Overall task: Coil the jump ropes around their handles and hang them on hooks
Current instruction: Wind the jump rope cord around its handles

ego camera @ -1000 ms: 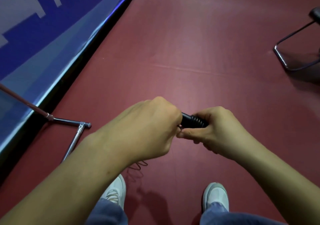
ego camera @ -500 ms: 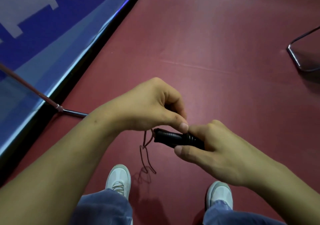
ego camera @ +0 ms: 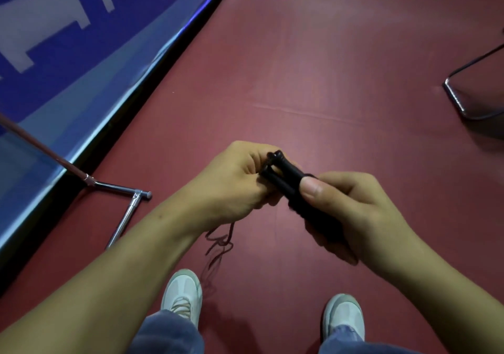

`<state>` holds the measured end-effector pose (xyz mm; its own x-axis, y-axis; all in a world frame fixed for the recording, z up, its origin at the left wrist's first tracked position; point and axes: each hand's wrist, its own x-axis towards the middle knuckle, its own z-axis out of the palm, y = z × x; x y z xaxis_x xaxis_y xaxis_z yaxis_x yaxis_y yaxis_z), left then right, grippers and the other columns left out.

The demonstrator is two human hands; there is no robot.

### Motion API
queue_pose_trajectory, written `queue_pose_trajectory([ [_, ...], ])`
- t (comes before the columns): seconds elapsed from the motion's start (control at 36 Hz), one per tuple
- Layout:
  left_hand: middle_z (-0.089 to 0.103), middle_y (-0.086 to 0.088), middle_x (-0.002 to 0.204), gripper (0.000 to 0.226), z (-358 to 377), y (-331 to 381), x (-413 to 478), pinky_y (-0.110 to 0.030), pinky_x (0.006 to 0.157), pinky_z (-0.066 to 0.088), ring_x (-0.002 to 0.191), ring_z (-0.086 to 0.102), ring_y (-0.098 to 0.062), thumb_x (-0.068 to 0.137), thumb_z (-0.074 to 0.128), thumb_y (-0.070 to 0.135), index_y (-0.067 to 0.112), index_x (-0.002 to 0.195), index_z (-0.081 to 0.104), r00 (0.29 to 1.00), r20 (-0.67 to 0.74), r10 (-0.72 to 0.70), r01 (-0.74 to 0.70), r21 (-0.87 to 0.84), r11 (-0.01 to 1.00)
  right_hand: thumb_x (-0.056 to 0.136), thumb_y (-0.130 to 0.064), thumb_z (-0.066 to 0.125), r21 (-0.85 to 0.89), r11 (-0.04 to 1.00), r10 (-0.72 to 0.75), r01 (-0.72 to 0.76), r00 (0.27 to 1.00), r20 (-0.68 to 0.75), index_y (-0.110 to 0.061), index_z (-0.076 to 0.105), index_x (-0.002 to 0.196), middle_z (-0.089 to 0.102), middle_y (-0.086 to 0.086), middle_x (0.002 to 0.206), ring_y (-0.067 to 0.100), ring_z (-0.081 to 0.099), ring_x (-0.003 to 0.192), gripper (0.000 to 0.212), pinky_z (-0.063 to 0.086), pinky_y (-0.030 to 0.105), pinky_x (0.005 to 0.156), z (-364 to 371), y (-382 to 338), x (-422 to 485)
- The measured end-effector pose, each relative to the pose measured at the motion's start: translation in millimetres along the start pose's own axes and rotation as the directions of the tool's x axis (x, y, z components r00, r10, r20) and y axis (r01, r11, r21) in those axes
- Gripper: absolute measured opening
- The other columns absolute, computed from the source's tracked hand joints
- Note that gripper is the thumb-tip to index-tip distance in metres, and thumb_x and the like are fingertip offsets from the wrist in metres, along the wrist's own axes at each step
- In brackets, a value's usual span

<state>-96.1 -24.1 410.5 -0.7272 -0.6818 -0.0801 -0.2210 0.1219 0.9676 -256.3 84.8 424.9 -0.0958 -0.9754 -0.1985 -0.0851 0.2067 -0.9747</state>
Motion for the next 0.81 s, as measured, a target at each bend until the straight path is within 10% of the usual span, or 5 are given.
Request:
queue_pose_trajectory([
  [0.28,0.06,0.002,0.06,0.029,7.9,3.1,-7.6,-0.028,0.052,0.035,0.052,0.043,-0.014,0.106,0.05,0.015,0.015,0.082,0.067,0.995,0.031,-0.1,0.096,0.12,0.988,0.073,-0.035,0.068,0.103,0.992,-0.054,0.073,0.983,-0.178,-0.017,0.068,0.093,0.055,0.02,0.055,0.02,0.042,0.036,0.026,0.028,0.018,0.034,-6.2,-4.3,2.6],
  [0.81,0.05,-0.01,0.058,0.025,23.6,15.9,-16.1,-0.037,0.05,0.035,0.049,0.037,-0.011,0.096,0.061,0.022,0.005,0.079,0.064,1.0,-0.022,0.017,-0.009,0.342,0.94,0.087,-0.036,0.063,0.235,0.968,-0.046,0.084,0.986,-0.162,-0.016,0.071,0.114,0.064,0.025,0.068,0.016,0.03,0.031,0.034,0.024,0.018,0.038,-21.0,9.3,7.4],
])
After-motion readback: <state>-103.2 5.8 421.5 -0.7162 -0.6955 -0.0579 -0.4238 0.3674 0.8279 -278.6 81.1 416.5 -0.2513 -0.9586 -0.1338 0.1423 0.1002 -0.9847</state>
